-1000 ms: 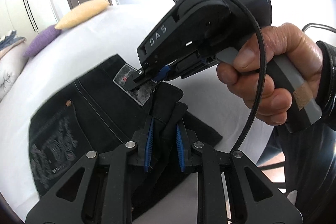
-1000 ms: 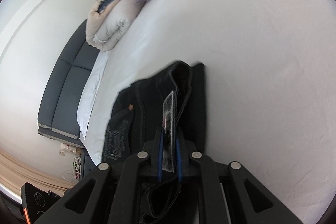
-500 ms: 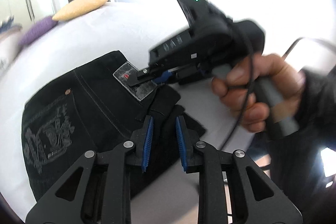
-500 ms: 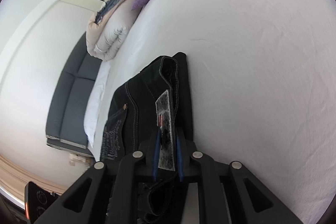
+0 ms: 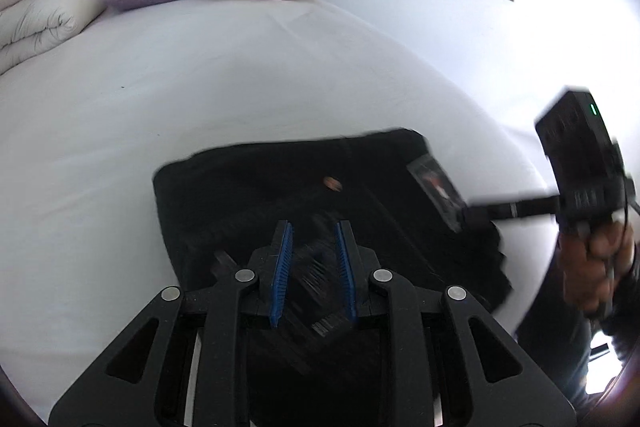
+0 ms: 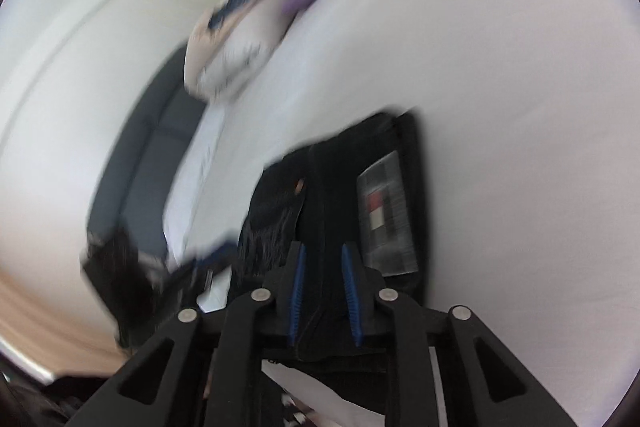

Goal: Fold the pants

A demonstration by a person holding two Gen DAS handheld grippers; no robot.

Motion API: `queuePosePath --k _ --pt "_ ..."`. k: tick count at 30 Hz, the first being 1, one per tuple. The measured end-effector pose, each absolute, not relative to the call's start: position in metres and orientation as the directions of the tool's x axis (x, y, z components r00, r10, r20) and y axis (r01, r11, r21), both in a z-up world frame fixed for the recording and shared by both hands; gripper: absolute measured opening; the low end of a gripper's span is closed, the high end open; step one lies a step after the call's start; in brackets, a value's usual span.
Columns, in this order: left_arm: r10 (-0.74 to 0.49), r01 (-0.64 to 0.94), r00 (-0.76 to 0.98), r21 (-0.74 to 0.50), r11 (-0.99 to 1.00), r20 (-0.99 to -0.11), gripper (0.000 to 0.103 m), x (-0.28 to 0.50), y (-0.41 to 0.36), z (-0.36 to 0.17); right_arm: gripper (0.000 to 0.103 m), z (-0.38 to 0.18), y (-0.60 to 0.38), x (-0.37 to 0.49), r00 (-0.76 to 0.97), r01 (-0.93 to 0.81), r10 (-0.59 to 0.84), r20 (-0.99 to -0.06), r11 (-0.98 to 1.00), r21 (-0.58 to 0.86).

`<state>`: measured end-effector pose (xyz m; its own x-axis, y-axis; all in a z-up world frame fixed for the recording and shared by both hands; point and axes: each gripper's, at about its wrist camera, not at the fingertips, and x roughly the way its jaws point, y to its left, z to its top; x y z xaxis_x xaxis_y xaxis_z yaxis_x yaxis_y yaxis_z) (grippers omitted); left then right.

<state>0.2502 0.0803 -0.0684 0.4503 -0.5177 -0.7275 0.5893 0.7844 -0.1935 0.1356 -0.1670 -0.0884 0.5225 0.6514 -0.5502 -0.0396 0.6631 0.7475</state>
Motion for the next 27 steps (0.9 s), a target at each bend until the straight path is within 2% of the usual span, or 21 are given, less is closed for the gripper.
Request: queuePosePath --k 2,3,6,11,18,27 --pt "-0.499 0.562 0.424 -0.213 0.8 -0.756 0.021 0.277 0.084 -0.08 0.013 -0.104 -0.161 0.144 0.491 0.001 0.649 -0.582 0.667 0.745" --pt "-0.498 0.548 0.408 -0.231 0.804 -0.766 0.021 0.287 0.085 -0.088 0.0 -0.116 -0.162 0.147 0.479 0.035 0.629 -0.612 0.683 0.73" --pt "-0.497 0.549 0.38 -0.242 0.8 -0.78 0.021 0.296 0.089 -0.109 0.0 -0.128 -0.172 0.142 0.496 0.056 0.636 -0.592 0.657 0.752" --pt "-0.512 0.518 0.4 -0.273 0.811 -0.76 0.021 0.263 0.111 -0.12 0.0 -0.13 -0.178 0.132 0.518 0.057 0.621 -0.588 0.661 0.749" --pt "-0.423 0.505 0.472 -0.156 0.849 -0.774 0.021 0.211 0.12 -0.113 0.0 -0.135 -0.175 0.111 0.557 0.07 0.611 -0.562 0.64 0.765" --pt "-0.406 0.506 0.488 -0.128 0.853 -0.773 0.021 0.18 0.09 -0.12 0.0 -0.139 -0.189 0.067 0.587 0.097 0.586 -0.558 0.634 0.767"
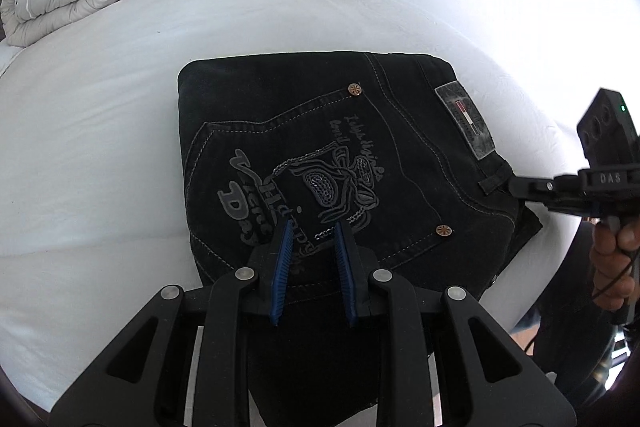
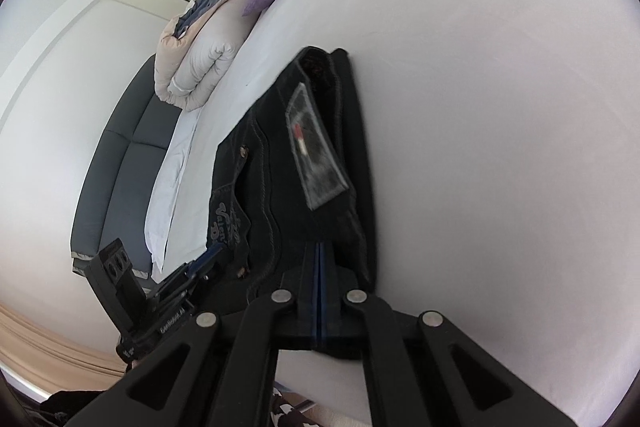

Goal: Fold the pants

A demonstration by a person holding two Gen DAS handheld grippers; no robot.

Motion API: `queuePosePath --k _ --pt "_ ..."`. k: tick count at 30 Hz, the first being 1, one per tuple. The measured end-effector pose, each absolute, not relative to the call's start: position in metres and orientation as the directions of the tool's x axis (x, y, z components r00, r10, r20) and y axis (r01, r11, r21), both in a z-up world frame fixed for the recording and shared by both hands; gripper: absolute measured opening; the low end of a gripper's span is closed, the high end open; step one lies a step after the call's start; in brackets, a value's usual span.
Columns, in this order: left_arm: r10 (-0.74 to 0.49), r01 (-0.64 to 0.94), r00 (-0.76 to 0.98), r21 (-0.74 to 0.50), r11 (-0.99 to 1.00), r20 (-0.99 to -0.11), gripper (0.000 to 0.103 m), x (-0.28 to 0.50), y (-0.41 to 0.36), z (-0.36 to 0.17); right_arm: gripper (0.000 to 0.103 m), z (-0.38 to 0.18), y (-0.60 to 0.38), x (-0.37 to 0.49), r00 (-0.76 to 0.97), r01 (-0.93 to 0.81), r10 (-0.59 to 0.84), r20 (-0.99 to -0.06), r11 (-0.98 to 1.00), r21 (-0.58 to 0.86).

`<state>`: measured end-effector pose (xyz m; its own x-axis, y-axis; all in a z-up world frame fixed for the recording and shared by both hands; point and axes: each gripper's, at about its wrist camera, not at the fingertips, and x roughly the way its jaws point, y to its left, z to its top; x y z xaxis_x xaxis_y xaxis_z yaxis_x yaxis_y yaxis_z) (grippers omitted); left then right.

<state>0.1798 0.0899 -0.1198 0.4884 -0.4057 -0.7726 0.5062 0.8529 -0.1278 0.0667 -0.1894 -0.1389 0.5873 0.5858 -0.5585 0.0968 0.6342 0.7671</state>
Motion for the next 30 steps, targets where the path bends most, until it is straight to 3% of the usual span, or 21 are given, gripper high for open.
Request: queuePosePath --k 8,13,24,30 --pt "-0.405 0.503 0.503 -0.123 0.855 -0.764 0.021 0.178 0.09 -0.122 0.0 -0.138 -0.177 0.064 0.614 0.069 0.536 -0.579 0.694 0.716" --pt "-0.403 0.5 0.52 -0.114 0.859 -0.753 0.021 0.176 0.09 -0.122 0.0 -0.145 -0.179 0.058 0.655 0.044 0.542 -0.527 0.668 0.742" --pt "-0.417 0.488 0.576 -0.114 0.865 -0.703 0.021 0.167 0.093 -0.127 0.0 -0.144 -0.174 0.052 0.697 -0.007 0.506 -0.508 0.714 0.7" --pt "-0.427 0.454 0.602 -0.151 0.878 -0.674 0.021 0.147 0.108 -0.114 0.0 -0.135 -0.174 0.044 0.677 -0.006 0.502 -0.538 0.735 0.678"
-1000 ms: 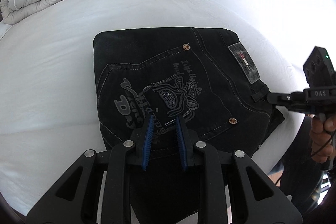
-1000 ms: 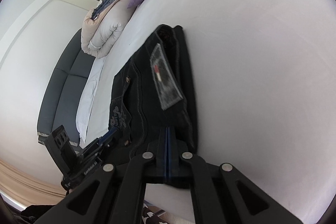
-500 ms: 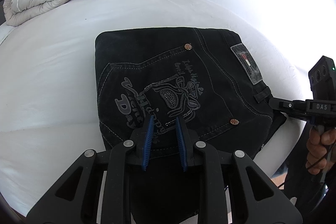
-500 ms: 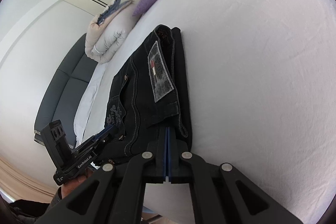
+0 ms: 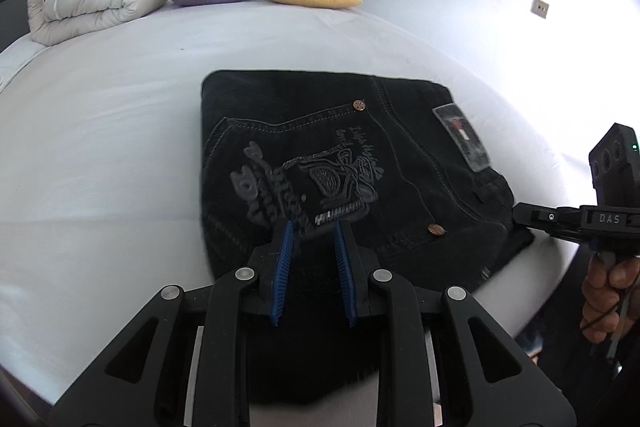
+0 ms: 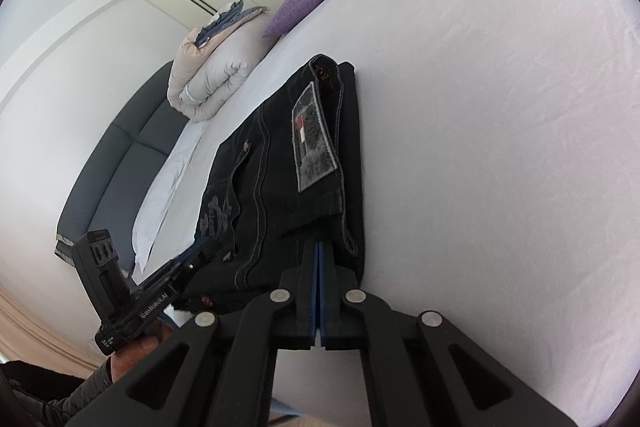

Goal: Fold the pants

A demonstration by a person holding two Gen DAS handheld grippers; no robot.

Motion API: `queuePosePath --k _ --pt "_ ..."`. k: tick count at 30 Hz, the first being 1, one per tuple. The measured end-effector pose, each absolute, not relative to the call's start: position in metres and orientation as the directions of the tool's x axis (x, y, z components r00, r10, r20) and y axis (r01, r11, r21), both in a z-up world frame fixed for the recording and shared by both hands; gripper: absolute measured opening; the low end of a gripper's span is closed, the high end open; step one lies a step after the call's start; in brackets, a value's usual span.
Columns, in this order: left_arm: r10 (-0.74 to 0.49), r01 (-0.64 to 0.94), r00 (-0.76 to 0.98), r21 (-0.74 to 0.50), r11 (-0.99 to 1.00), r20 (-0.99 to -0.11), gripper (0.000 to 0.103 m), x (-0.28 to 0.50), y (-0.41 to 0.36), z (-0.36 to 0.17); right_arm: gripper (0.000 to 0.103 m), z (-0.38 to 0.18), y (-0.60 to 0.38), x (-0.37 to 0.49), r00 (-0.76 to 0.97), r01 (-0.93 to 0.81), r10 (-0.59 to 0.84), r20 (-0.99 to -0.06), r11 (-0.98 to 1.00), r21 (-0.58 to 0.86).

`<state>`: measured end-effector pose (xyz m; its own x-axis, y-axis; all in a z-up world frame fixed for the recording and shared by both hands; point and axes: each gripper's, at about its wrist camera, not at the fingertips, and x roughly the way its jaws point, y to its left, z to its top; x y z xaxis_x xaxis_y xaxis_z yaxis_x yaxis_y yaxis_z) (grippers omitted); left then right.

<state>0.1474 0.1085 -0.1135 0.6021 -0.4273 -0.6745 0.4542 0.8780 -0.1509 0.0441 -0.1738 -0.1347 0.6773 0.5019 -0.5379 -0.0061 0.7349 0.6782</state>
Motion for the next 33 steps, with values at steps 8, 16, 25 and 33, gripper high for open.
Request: queuePosePath --k 8,16,25,33 --pt "-0.452 0.318 0.636 -0.321 0.892 -0.625 0.072 0.164 0.176 -0.081 0.055 -0.099 -0.217 0.035 0.742 0.026 0.443 -0.503 0.731 0.682" --pt "-0.603 0.246 0.389 -0.552 0.797 -0.697 0.074 0.244 0.171 -0.122 0.059 -0.119 -0.214 0.14 0.583 0.118 0.558 -0.591 0.661 0.741" --pt "-0.599 0.276 0.269 -0.535 0.798 -0.754 0.055 0.282 0.132 -0.134 0.053 -0.131 -0.185 0.194 0.487 0.094 0.618 -0.617 0.665 0.74" --pt "-0.581 0.348 0.337 -0.476 0.808 -0.741 0.022 0.286 0.112 -0.096 0.018 -0.097 -0.173 0.187 0.527 -0.026 0.609 -0.593 0.709 0.705"
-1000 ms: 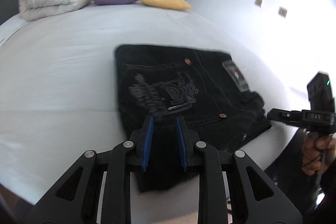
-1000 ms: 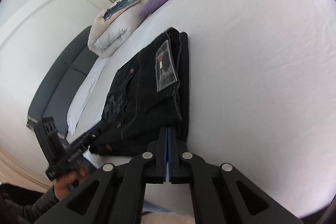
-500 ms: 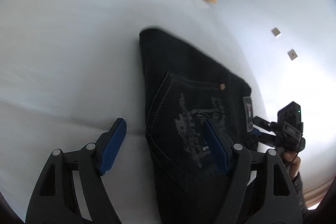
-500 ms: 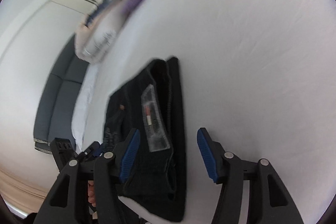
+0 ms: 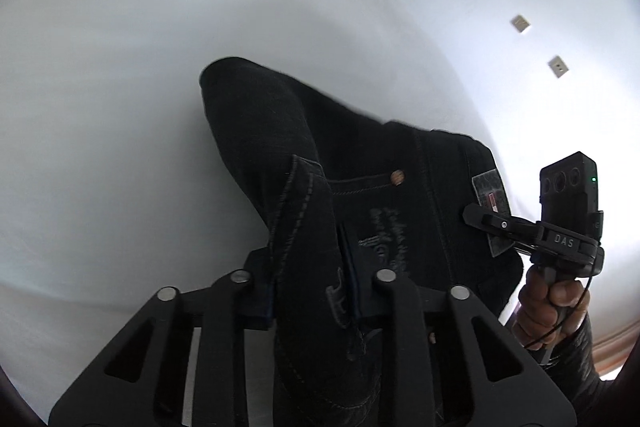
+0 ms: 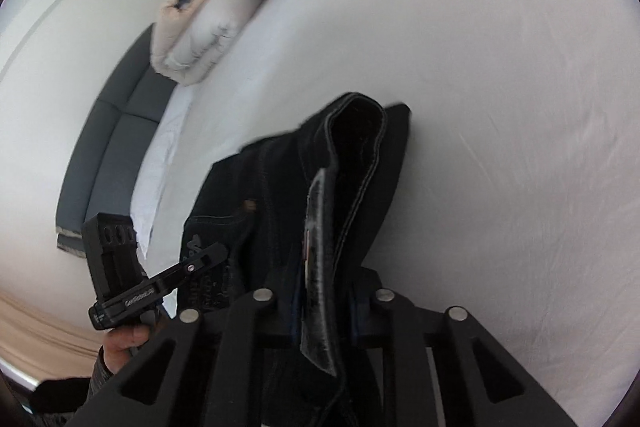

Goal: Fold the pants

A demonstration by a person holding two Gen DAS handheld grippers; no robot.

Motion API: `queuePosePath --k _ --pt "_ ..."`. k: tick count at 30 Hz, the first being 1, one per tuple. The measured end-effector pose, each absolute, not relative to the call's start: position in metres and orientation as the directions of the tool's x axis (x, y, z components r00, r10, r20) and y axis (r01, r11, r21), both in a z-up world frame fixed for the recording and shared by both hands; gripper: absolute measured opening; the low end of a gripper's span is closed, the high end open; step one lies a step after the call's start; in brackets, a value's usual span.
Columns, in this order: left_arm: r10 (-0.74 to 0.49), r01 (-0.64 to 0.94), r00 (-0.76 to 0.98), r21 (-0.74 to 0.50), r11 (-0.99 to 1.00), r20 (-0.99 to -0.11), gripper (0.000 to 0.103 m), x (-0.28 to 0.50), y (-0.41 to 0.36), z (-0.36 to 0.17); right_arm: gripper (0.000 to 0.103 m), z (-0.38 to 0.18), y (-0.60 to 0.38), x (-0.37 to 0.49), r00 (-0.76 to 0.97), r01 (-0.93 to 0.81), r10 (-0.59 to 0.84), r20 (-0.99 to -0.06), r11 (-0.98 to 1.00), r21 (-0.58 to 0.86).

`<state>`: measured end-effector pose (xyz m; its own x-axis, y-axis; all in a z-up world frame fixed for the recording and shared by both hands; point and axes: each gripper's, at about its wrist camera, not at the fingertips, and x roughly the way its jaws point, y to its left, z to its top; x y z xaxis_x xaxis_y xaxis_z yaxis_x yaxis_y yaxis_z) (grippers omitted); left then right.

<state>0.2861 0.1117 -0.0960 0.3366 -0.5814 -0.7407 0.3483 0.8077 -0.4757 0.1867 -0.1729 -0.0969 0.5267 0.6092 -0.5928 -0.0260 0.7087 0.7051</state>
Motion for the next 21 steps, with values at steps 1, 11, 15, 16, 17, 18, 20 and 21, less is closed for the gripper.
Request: queuePosePath --k 1,11,15,16,17,18,20,21 --pt "-0.586 0.36 0.348 -0.473 0.804 -0.732 0.022 0.288 0.109 -0.089 0.018 -0.087 -0.174 0.187 0.541 -0.047 0.608 -0.582 0.712 0.7" --pt "-0.619 0.472 0.397 -0.428 0.771 -0.678 0.021 0.334 0.072 -0.054 0.018 -0.048 -0.238 0.236 0.627 -0.044 0.558 -0.543 0.722 0.691" --pt "-0.625 0.456 0.397 -0.447 0.77 -0.672 0.02 0.355 0.072 -0.055 0.018 -0.052 -0.256 0.257 0.618 -0.022 0.545 -0.567 0.733 0.68" --pt "-0.624 0.456 0.398 -0.446 0.771 -0.672 0.02 0.363 0.068 -0.055 0.018 -0.053 -0.262 0.262 0.616 -0.018 0.545 -0.569 0.731 0.682" --pt "-0.622 0.455 0.398 -0.444 0.772 -0.674 0.02 0.37 0.063 -0.057 0.018 -0.054 -0.267 0.266 0.616 -0.016 0.547 -0.566 0.728 0.686" --pt "-0.618 0.453 0.399 -0.441 0.775 -0.678 0.02 0.377 0.058 -0.059 0.018 -0.056 -0.272 0.273 0.615 -0.016 0.554 -0.561 0.72 0.694" --pt "-0.606 0.441 0.388 -0.437 0.784 -0.695 0.02 0.393 0.047 -0.068 0.018 -0.065 -0.277 0.286 0.601 -0.009 0.563 -0.568 0.715 0.699" --pt "-0.603 0.432 0.381 -0.442 0.787 -0.701 0.02 0.399 0.045 -0.074 0.018 -0.072 -0.28 0.293 0.595 0.01 0.552 -0.584 0.722 0.692"
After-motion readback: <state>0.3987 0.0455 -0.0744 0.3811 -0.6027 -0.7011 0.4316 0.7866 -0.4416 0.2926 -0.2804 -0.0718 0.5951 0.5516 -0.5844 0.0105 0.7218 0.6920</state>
